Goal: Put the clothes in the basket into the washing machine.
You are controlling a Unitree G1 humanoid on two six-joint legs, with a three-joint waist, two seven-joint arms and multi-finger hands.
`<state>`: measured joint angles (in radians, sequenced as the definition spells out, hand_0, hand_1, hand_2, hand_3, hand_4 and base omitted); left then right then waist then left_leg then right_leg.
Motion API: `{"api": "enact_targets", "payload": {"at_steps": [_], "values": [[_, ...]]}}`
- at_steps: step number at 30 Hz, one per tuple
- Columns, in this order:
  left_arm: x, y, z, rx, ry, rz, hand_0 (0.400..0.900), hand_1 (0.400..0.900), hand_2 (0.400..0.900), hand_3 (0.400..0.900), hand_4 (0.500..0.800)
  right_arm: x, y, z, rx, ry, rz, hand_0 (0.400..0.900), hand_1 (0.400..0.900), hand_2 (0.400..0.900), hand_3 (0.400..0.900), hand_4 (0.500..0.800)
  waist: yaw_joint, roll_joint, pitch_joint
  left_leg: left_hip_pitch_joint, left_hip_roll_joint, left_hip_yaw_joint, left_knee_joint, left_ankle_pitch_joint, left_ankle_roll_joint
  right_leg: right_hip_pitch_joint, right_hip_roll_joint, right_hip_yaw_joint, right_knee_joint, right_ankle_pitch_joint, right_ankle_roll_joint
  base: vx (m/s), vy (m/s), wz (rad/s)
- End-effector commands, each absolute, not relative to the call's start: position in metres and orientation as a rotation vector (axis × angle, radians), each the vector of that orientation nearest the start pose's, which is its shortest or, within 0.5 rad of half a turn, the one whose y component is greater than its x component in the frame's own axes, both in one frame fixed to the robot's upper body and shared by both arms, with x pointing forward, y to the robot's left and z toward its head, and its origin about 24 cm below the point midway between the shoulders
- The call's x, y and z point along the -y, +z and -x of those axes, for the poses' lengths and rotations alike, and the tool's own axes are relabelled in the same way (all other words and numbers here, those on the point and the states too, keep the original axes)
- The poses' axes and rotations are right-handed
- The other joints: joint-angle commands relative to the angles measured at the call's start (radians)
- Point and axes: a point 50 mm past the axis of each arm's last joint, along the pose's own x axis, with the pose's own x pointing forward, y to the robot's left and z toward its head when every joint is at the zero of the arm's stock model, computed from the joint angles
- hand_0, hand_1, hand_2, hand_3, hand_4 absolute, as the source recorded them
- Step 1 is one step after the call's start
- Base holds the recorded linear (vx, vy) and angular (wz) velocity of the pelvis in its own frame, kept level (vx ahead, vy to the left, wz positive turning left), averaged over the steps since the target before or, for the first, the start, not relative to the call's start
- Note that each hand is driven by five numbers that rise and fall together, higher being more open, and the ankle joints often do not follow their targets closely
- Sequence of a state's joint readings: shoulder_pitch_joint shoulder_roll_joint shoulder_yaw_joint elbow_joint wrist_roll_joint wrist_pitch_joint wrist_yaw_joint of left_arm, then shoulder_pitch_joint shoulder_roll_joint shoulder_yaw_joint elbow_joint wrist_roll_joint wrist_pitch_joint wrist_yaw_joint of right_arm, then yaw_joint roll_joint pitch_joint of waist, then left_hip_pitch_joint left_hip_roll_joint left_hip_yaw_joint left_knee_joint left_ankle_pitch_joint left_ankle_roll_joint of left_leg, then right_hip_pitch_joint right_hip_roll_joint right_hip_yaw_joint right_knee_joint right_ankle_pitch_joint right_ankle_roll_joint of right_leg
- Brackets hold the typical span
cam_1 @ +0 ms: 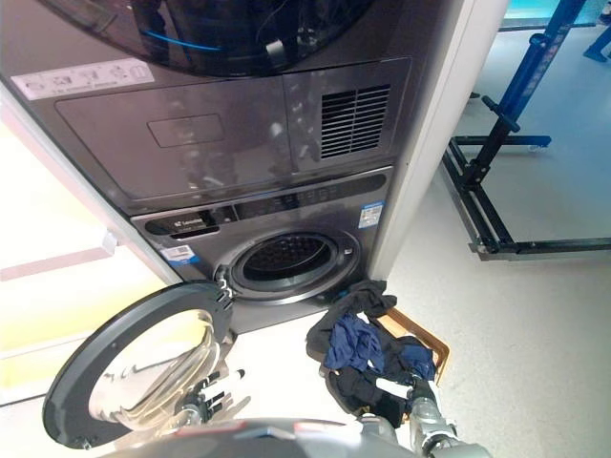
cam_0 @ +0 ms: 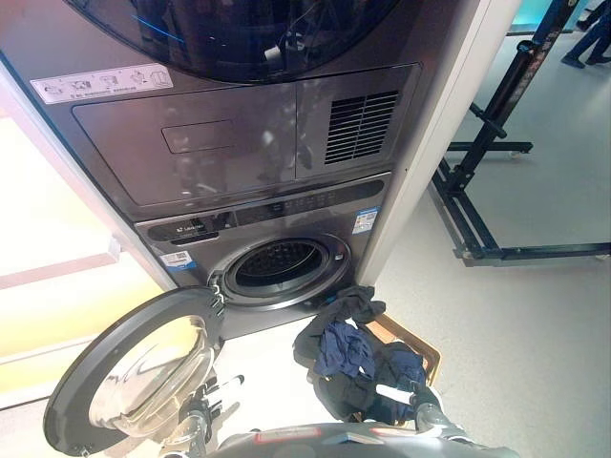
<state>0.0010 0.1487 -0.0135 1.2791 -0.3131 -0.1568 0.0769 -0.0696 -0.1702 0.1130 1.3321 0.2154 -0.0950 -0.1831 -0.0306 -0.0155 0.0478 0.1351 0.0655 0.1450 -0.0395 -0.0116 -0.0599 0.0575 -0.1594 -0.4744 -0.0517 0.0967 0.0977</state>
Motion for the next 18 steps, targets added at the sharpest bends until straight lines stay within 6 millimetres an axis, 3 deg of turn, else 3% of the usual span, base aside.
{"api": "enact_targets", "payload": {"at_steps": [1, 18], "values": [[-0.2170, -0.1588, -0.1081, -1.026, 0.350, 0.059, 0.900, 0.900, 0.900, 0.900, 0.800, 0.2193, -0.1515, -0.1367, -1.032, -0.324, 0.138, 0.900, 0.900, 0.900, 0.900, 0.800, -0.006, -0.020, 0.015, -0.054, -0.040, 0.010, -0.001, 0.033, 0.002, 0.033, 0.008, 0.006, 0.016, -0.032, 0.077, 0.00, 0.000, 0.00], [-0.2181, -0.1593, -0.1055, -1.031, 0.361, 0.064, 0.900, 0.900, 0.900, 0.900, 0.800, 0.2180, -0.1511, -0.1383, -1.026, -0.298, 0.157, 0.900, 0.900, 0.900, 0.900, 0.800, -0.006, -0.019, 0.021, -0.056, -0.040, 0.012, -0.001, 0.034, 0.001, 0.031, 0.007, 0.006, 0.014, -0.030, 0.078, 0.00, 0.000, 0.00]]}}
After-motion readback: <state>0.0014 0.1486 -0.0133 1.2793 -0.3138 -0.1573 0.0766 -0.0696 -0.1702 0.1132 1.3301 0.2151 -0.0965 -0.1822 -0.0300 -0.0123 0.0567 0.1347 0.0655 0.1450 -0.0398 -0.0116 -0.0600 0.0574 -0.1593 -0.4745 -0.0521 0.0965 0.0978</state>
